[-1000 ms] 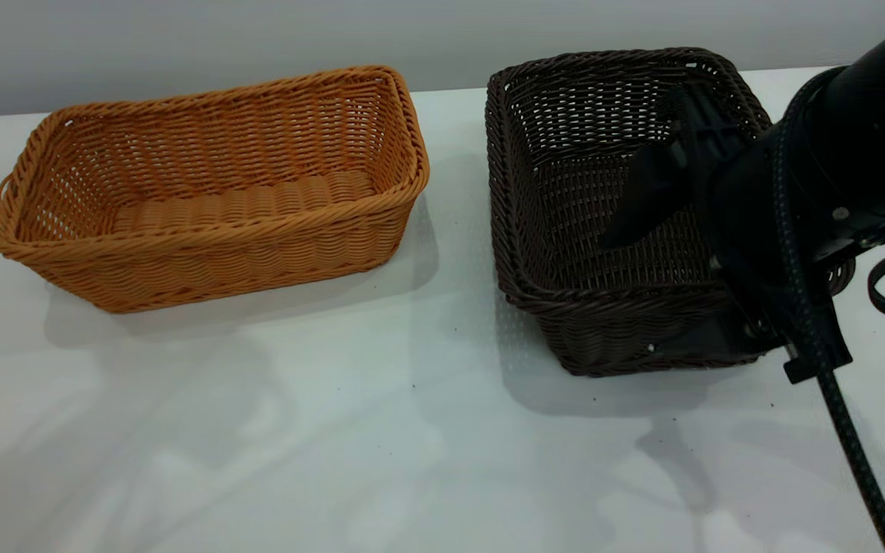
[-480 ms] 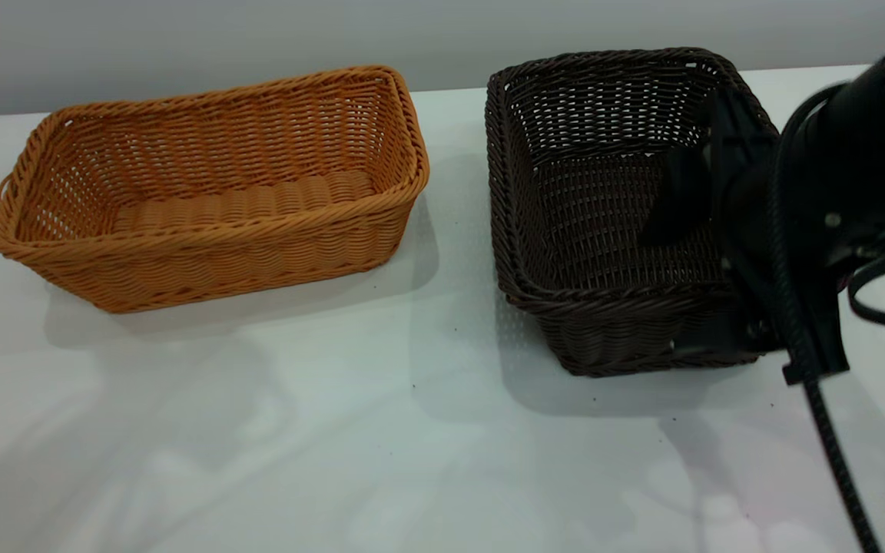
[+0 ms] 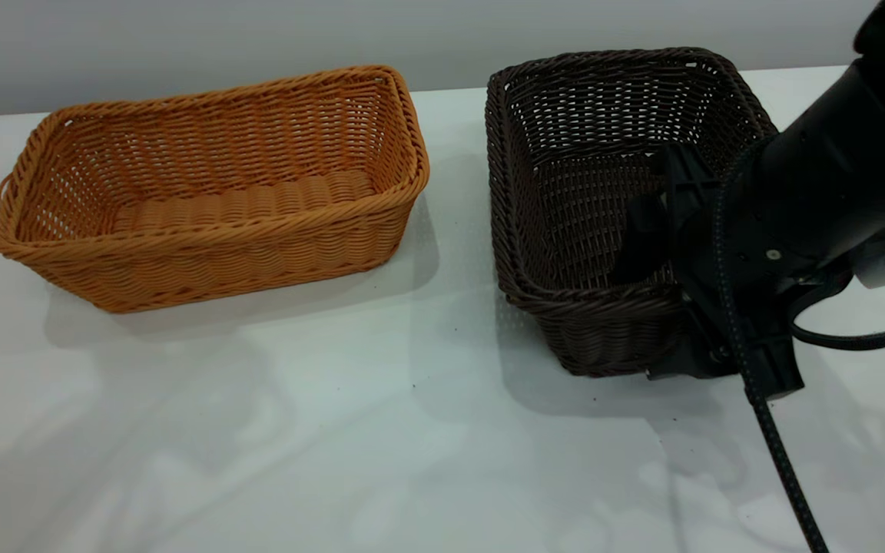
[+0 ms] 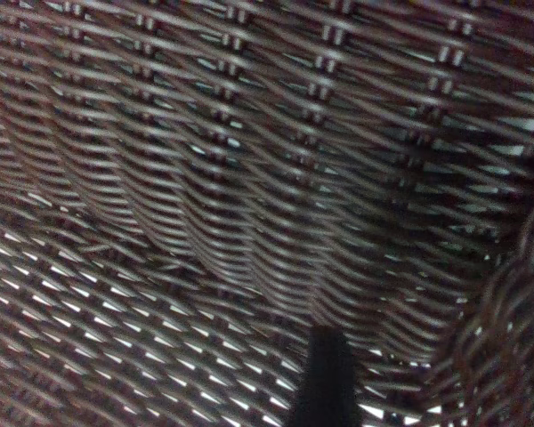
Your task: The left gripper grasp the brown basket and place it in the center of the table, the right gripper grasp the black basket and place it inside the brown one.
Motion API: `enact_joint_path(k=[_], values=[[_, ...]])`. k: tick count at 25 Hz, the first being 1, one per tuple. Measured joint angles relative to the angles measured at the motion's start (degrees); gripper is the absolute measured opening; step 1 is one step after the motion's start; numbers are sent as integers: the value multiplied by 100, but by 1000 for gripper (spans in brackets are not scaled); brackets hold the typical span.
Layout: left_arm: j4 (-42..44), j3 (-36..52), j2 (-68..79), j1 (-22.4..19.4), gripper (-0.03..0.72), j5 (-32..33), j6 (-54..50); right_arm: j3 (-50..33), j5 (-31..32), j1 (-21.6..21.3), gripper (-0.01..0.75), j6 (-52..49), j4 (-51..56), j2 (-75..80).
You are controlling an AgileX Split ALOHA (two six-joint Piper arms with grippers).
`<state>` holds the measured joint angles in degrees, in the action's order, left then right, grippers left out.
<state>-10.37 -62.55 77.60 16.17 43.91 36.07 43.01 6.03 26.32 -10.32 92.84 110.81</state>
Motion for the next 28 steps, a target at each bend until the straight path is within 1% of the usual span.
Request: enact_joint_path(k=[2,4,6,7,12,17,24,28], values=[[12,0,0,0,614,14,0,0,-7,0,499,0,14,7],[27,0,8,0,598,14,9,6,-98,0,419,0,20,7],[33,0,63,0,577,8,34,6,-126,0,300,0,60,7],[33,0,107,0,568,-22,34,6,-136,0,278,13,76,7],[126,0,477,0,552,-331,113,6,-142,0,280,13,103,7],[374,0,1126,0,552,-402,432,11,-140,0,280,111,109,-13],[350,0,2043,0,552,-485,1005,27,-110,-5,280,512,122,-24],[340,0,2349,0,551,-506,1307,27,-86,-4,280,535,122,-24]])
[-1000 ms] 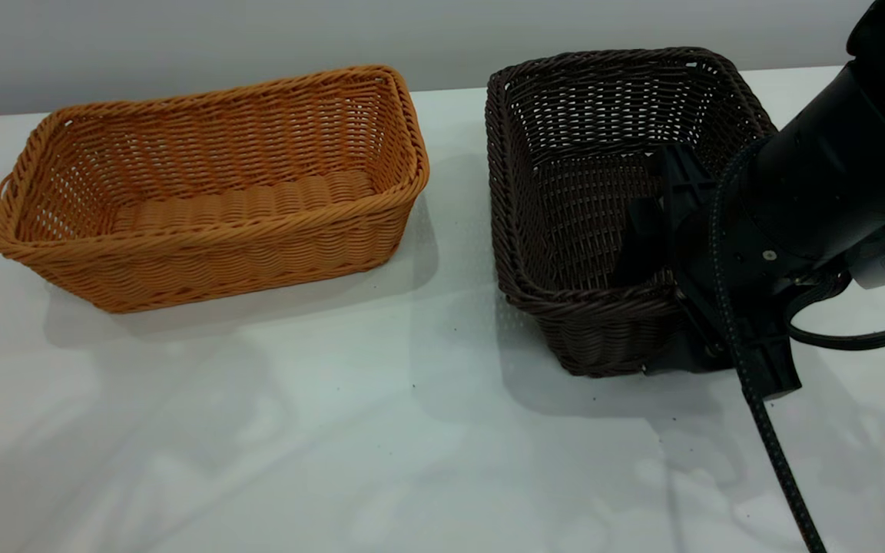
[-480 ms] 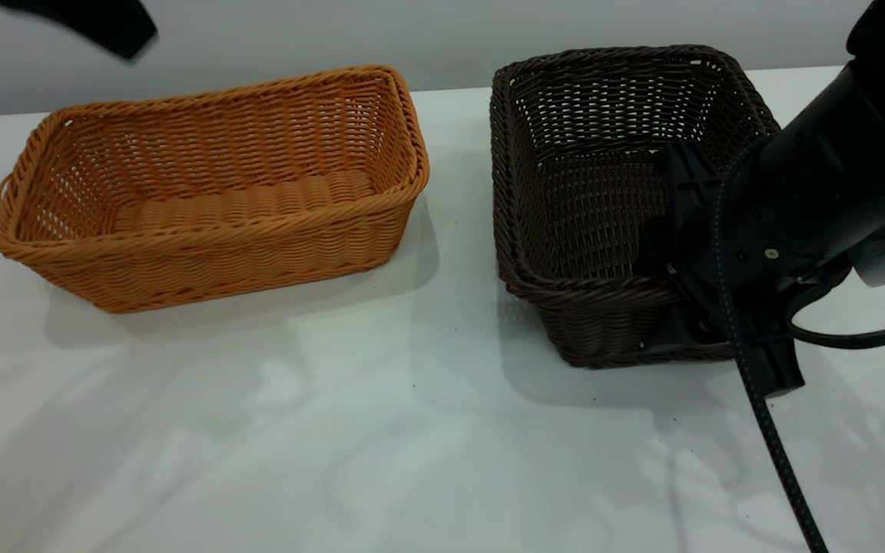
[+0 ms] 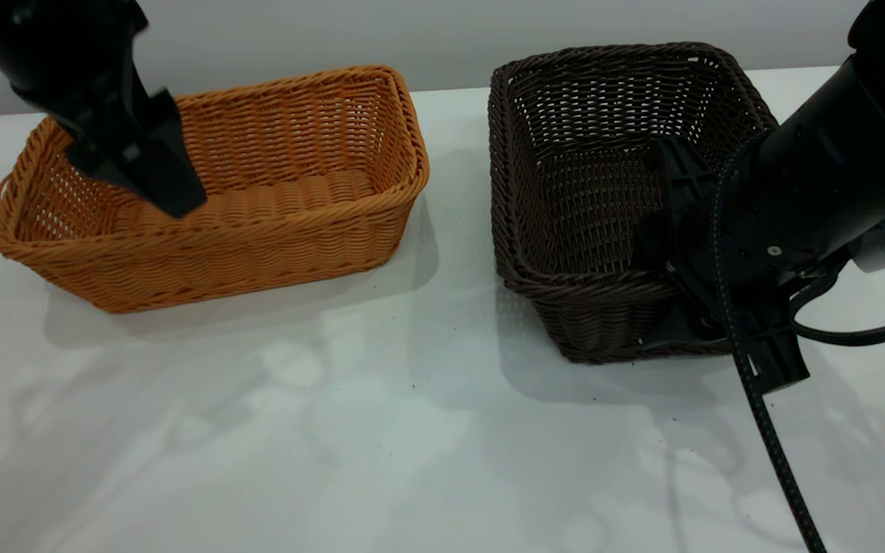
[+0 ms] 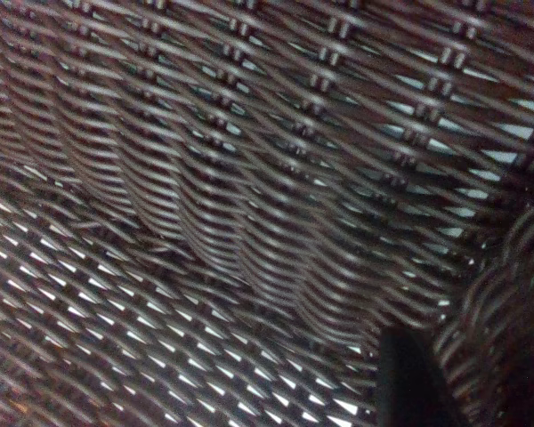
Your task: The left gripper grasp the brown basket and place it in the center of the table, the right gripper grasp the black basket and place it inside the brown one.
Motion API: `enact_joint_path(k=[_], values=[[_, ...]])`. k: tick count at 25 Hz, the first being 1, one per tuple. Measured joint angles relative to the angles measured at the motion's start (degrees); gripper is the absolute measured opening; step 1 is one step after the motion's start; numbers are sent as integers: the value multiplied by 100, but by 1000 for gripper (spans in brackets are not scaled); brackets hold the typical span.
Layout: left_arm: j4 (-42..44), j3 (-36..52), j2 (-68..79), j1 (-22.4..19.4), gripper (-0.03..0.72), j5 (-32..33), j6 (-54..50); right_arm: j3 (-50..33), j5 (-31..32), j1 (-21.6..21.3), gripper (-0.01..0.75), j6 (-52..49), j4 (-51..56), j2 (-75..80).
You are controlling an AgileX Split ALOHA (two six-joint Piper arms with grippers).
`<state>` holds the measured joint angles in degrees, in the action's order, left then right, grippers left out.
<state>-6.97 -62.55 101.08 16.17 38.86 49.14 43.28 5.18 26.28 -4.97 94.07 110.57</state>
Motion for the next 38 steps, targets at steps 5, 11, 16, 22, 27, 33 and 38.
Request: enact_joint_path(k=[5,11,16,22,27,33,38], values=[[5,0,174,0,550,-84,371,0,98,0,280,178,-4,0],[145,0,443,0,550,-403,451,-5,98,0,280,452,-5,0],[151,0,750,0,549,-491,527,-5,103,0,280,582,-10,0],[207,0,1076,0,507,-954,527,-5,412,0,280,783,-16,0],[332,0,1345,0,439,-1187,522,-5,365,0,280,787,-22,0],[320,0,1664,0,246,-1424,522,-5,358,-128,280,1031,-22,0],[338,-5,1682,2,114,-1402,537,-5,393,-450,280,1314,-22,0]])
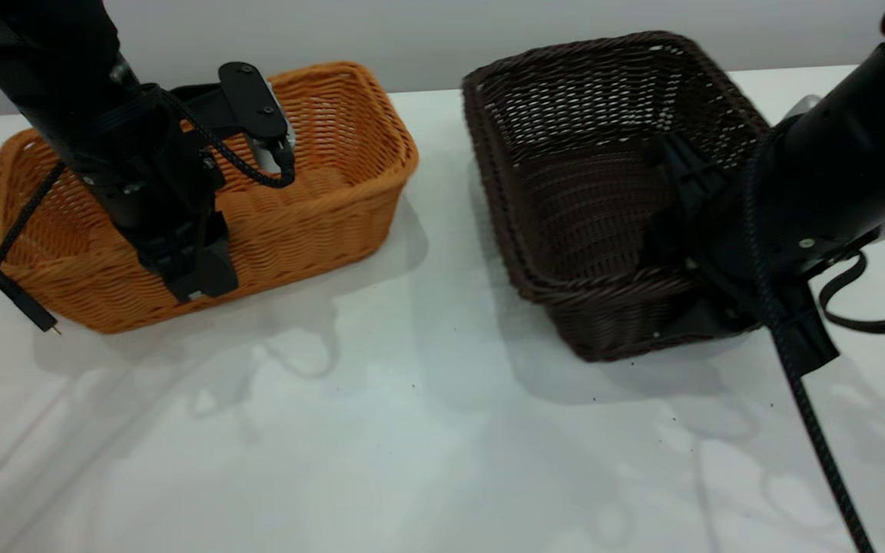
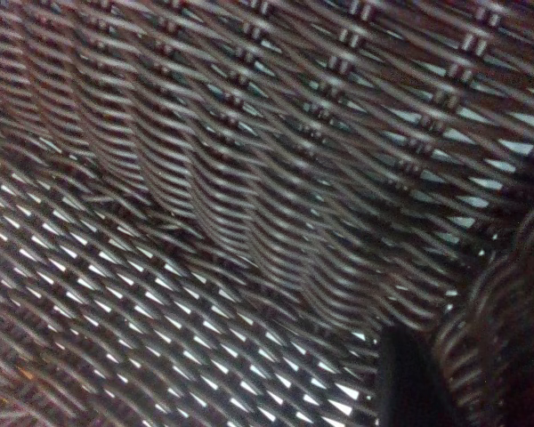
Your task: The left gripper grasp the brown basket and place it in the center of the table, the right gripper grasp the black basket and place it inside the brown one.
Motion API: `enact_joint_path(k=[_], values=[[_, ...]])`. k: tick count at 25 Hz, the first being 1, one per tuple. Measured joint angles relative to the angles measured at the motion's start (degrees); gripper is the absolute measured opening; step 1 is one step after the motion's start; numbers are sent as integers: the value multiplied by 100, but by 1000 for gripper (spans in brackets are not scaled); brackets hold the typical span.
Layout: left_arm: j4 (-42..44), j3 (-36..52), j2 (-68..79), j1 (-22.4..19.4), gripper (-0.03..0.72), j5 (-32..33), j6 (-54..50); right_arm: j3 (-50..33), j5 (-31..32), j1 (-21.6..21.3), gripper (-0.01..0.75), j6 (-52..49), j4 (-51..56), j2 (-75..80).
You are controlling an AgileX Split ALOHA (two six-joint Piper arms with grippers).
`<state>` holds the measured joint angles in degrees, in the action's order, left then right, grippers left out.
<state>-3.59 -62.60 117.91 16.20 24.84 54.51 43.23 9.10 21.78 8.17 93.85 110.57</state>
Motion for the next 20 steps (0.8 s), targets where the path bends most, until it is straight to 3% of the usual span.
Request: enact_joint_path(k=[9,14,20], values=[[-94,0,-109,0,113,636,33,6,481,-639,280,682,0,-241],[-720,9,-394,11,104,1186,728,6,900,-1168,280,1280,-4,-666],[-1712,9,-613,525,99,1337,1600,6,1670,-1865,280,2077,-297,-1211]])
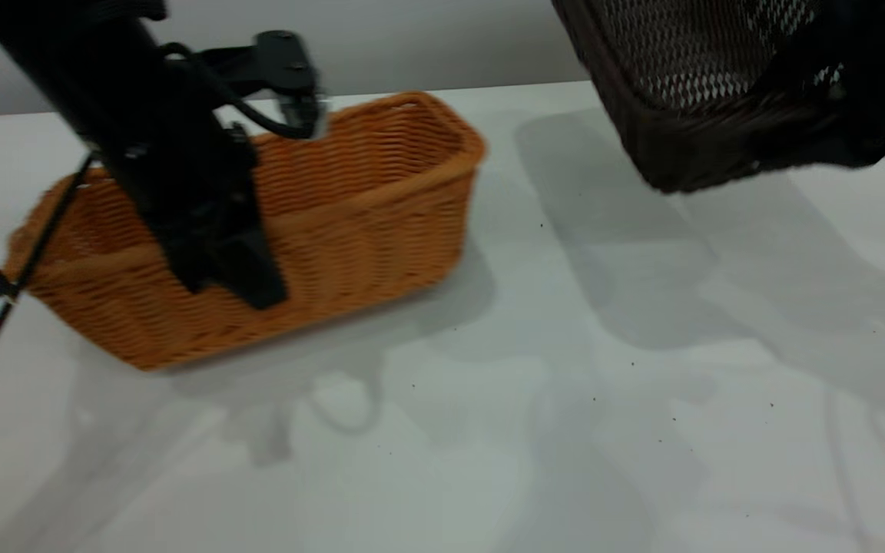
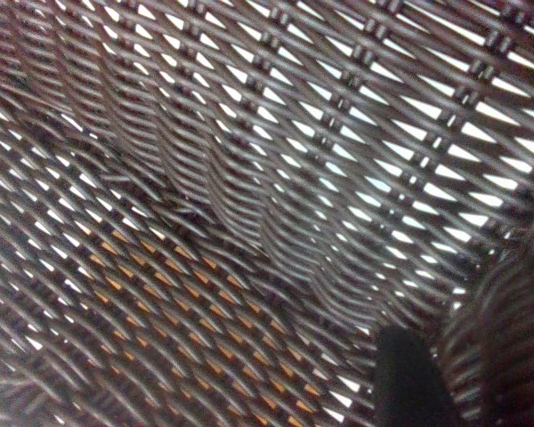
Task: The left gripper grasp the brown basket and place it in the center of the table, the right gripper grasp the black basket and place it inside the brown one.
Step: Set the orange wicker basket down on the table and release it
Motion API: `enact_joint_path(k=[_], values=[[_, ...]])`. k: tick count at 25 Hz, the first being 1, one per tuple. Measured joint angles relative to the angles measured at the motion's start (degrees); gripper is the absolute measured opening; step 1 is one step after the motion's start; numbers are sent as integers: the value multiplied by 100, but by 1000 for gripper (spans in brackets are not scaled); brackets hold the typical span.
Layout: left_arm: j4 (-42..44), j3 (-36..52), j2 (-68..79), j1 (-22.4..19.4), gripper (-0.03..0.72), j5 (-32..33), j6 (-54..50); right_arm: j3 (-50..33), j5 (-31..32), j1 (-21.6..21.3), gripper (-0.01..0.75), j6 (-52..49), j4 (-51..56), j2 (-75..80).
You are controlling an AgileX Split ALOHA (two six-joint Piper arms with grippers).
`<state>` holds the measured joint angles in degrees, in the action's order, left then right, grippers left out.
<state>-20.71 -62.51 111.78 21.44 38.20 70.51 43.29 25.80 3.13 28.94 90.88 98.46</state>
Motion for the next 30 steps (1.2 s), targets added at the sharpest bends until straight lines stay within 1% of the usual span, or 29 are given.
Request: enact_joint_path(k=[2,7,10,12,17,20,24,30], values=[[0,0,0,248,99,-13,17,0,331,-211,279,12,-181,-106],[218,0,5,892,99,-63,-43,115,745,-600,264,109,-791,-292],[216,0,5,1213,99,-135,-48,437,1194,-659,264,63,-1409,-304],[290,0,5,1370,99,-147,-129,679,1627,-654,264,-77,-1926,-304],[469,20,5,1426,99,-198,-595,1346,2236,-654,261,-392,-2918,-304],[469,158,5,1421,99,-352,-602,1668,2487,-654,261,-532,-3341,-304],[487,409,5,1475,99,-656,-577,1887,2520,-654,261,-593,-3412,-304],[487,452,5,1522,99,-619,-451,1892,2503,-654,260,-593,-3511,-304]])
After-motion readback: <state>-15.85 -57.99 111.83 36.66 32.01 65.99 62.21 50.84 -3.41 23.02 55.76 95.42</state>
